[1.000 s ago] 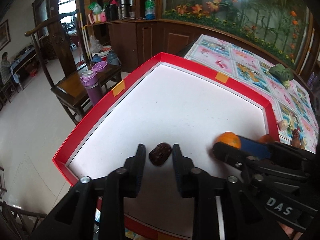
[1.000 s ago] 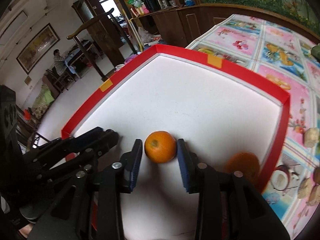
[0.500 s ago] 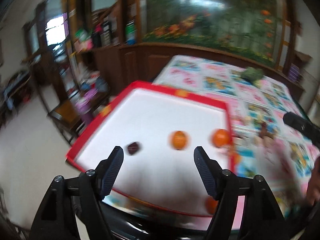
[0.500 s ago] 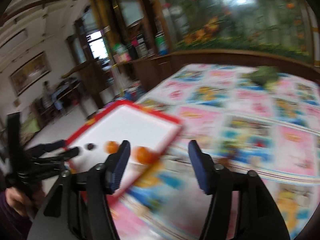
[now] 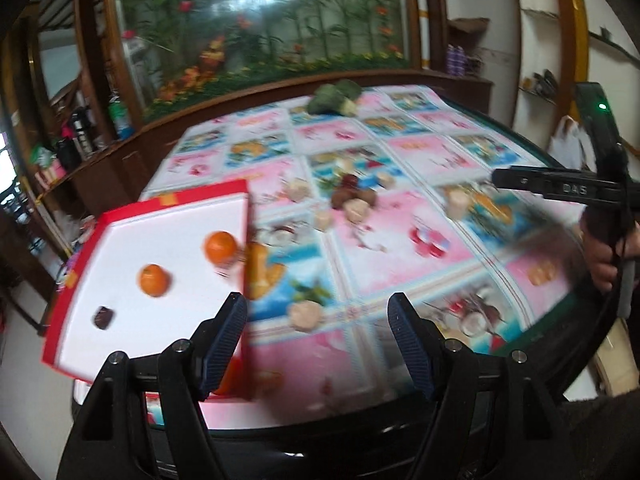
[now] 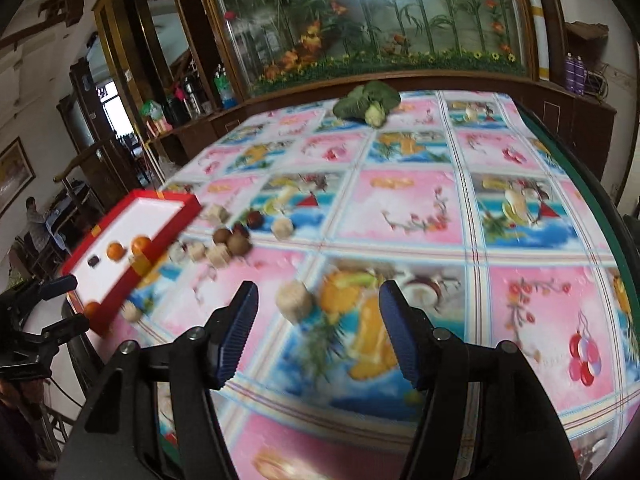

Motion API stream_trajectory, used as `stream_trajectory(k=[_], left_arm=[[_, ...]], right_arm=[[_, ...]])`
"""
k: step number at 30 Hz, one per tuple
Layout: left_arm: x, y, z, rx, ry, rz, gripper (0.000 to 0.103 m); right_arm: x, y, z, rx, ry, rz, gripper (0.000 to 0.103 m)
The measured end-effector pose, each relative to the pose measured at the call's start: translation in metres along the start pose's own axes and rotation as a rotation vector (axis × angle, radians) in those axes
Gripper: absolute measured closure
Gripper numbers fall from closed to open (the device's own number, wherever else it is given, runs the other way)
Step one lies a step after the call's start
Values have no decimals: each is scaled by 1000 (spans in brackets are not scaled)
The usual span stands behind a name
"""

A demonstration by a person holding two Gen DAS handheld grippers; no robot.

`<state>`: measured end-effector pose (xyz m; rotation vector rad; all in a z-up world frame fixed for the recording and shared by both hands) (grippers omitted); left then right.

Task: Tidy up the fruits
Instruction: 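Grasp a round beige cake with the right gripper while the left grasps a brown round nut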

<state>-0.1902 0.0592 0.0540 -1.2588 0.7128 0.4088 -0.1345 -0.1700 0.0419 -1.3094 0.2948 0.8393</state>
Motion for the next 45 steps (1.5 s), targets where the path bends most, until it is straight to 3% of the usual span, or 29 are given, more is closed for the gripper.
stream_trajectory(k=[9,11,14,18,22,24,27,31,38,45], left_arm=[[19,4,0,-59,101,56,31],[22,6,1,-68,121,75,42],[25,6,2,-75,149,91,46],[27,3,3,-57,134,102,46],[34,1,8,-58,108,117,46],[41,0,9,-59,111,136,47],[51,2,12,-70,110,169,61],[54,2,15,-74,104,163,66],[54,3,19,-73,60,168,66],[66,7,18,-91,84,198,66]], right_arm=[[30,-1,6,-53,-33,116,39],[42,-4,12,-77,-25,145,39],[56,-7,21,-104,-21,176,41],[73,-6,31,-143,-9,232,69],[73,-6,26,-122,-10,231,74],[73,-6,21,-99,-15,234,75],[71,-5,21,-100,-15,229,75],[72,-6,22,-99,-16,230,75],[69,-7,28,-111,-48,214,75],[72,-6,26,-97,-52,231,75]])
Point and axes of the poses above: each gripper's, at about its wrist camera, not at the fingertips, and x roughly the way its jaws point, z to its left, y to its underside, the point moved 1 cm from there along x, roughly the way its jaws point, and after that the axes turned 2 degrees about x, right-handed, at the moved point
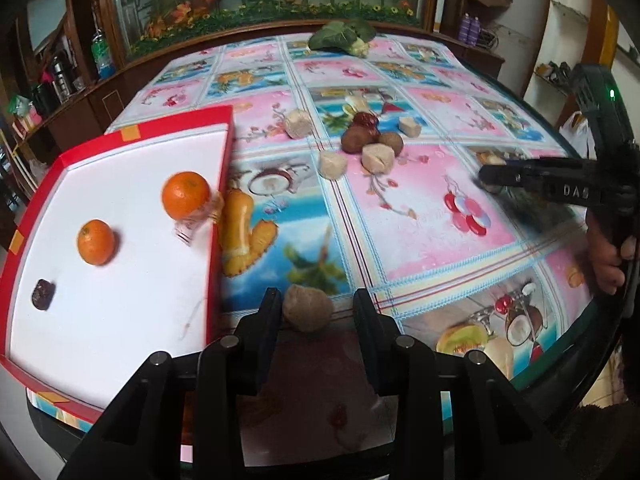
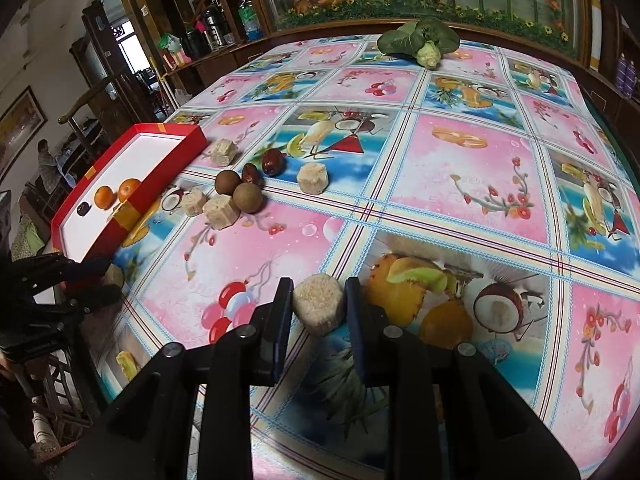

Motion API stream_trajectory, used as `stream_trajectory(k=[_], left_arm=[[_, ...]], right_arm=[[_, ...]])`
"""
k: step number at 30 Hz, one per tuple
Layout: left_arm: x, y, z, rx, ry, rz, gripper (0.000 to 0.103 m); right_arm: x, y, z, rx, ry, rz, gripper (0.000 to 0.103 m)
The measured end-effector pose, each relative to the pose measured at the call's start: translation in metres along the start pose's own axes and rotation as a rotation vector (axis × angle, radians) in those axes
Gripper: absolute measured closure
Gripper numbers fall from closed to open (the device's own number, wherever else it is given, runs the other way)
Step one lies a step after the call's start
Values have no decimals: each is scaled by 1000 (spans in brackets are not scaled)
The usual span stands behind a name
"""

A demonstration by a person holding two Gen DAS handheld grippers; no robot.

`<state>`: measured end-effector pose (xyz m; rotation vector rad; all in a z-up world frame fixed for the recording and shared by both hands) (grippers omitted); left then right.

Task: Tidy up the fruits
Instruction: 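Grasp a round beige cake with the right gripper while the left grasps a brown round nut, then carry the cake and nut over the white tray and release both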

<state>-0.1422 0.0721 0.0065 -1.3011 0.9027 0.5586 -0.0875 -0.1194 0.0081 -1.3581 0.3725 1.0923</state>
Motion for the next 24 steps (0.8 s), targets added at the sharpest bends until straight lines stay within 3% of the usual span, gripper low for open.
stream_trajectory(k=[2,5,12,19,24], left_arm=[[0,0,0,-7,2,-9,68],[1,-1,0,-14,4,-13,78],[-1,-8,-8,-24,19,-33,78],[-25,-26,-17,-25,32,-125,78],[-39,-39,-29,-4,-11,-205,78]], right_arm=[[0,0,0,1,0,-1,75],[0,0,0,0,0,-1,75],[-4,0,1,-4,-6,-32,75],[-15,-3,8,-26,-14,-121,75],[-22,-5,15,-32,-7,-184,75]])
Point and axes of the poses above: each gripper's, at about its wrist camera, not at the fingertips, and x roughly the way its jaws point, z to its left, y to its underside, the point moved 1 cm from there along x, roughly the way its jaws point, and after that the axes turned 2 degrees about x, right-handed, at the moved point
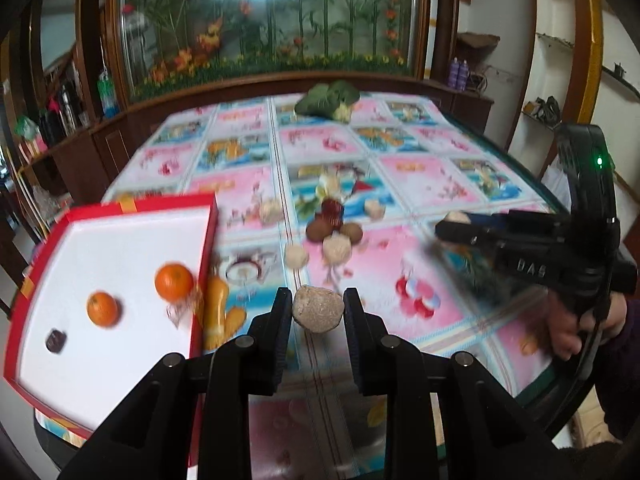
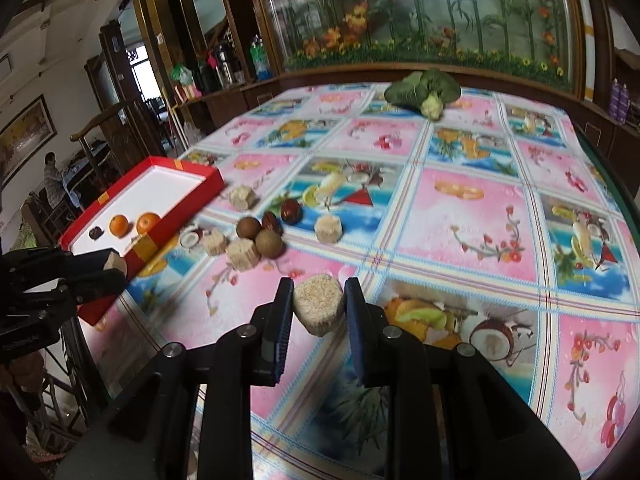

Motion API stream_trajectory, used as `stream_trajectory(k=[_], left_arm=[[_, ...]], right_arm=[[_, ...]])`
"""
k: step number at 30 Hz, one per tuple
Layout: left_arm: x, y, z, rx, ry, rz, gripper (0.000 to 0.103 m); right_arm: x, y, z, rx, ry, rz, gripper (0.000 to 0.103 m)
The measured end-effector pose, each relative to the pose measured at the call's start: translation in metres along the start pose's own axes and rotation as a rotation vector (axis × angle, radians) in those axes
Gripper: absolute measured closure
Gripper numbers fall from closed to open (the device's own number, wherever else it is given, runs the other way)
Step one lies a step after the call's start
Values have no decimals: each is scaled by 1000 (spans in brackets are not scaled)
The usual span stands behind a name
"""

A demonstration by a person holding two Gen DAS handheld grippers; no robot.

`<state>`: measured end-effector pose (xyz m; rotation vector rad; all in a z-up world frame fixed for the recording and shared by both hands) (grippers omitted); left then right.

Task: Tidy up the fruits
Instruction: 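Carry the cake and nut over the white tray and release both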

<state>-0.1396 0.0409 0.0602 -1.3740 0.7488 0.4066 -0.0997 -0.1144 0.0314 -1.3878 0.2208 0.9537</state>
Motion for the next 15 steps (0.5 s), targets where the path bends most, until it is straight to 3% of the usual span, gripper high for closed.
stream_trajectory(k=[10,15], left_arm=[[-22,-12,28,-34,-177,-81,78],[-31,-8,56,-71,-277,-99,78]], right_arm=[[13,-13,21,50,-88,-16,75],[29,-25,58,48,-153,-7,75]])
Point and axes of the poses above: each gripper's, at about its wrist camera, not at the fingertips, and x roughly the way its jaws point, z to its left, y to its underside, the point moved 1 cm from there along x, roughly the way its jaws point, and after that the axes turned 2 degrees about x, right-handed, at the moved point
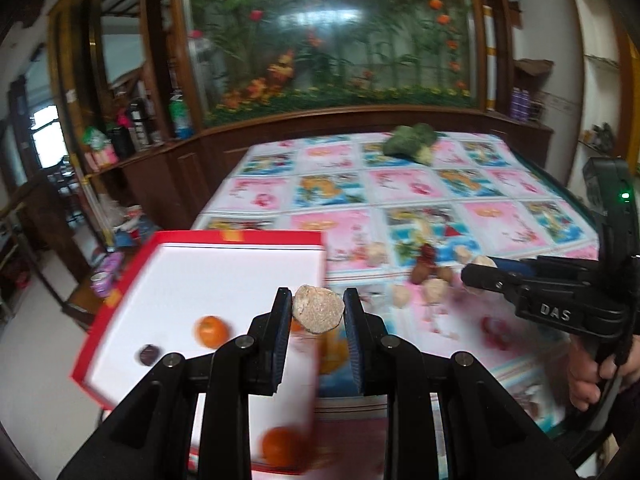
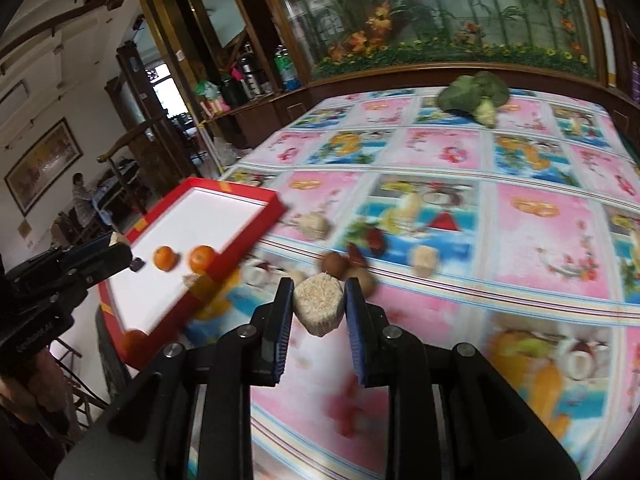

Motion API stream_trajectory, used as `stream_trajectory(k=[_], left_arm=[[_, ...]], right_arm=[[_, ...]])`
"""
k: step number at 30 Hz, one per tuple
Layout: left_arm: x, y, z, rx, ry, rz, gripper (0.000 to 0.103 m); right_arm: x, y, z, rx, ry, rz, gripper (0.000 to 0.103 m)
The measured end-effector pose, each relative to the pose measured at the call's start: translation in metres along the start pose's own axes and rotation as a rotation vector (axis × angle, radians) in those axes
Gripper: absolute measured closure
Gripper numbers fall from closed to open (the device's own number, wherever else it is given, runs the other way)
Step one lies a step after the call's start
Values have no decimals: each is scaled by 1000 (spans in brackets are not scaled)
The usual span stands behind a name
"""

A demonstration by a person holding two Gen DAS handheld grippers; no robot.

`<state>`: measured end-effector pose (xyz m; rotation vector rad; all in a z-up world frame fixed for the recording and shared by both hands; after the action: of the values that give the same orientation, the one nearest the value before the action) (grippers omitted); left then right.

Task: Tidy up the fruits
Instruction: 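Carry the cake and nut over the white tray and release both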

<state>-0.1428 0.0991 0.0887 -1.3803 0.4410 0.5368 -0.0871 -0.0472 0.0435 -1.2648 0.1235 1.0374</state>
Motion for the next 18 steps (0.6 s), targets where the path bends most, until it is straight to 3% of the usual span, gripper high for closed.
stream_trajectory(k=[7,13,18], left_arm=[[1,11,51,-68,-94,-11,78],[13,31,109,-165,-133,18,78],[26,46,132,-189,-154,59,78]], right_arm=[[31,-14,60,-46,-78,19,75],[57,-18,117,-131,-142,56,75],[79,-10,158,-196,-191,106,75]])
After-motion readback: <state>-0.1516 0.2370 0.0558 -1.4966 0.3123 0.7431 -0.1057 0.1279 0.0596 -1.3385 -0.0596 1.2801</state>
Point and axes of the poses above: each gripper's, at about its wrist camera, not at the fingertips, and x roughly the way its jaws point, z to its left, y to its underside, the point moved 1 cm from there along x, roughly the way its jaws point, and after that the axes turned 2 degrees about x, right-handed, at the moved point
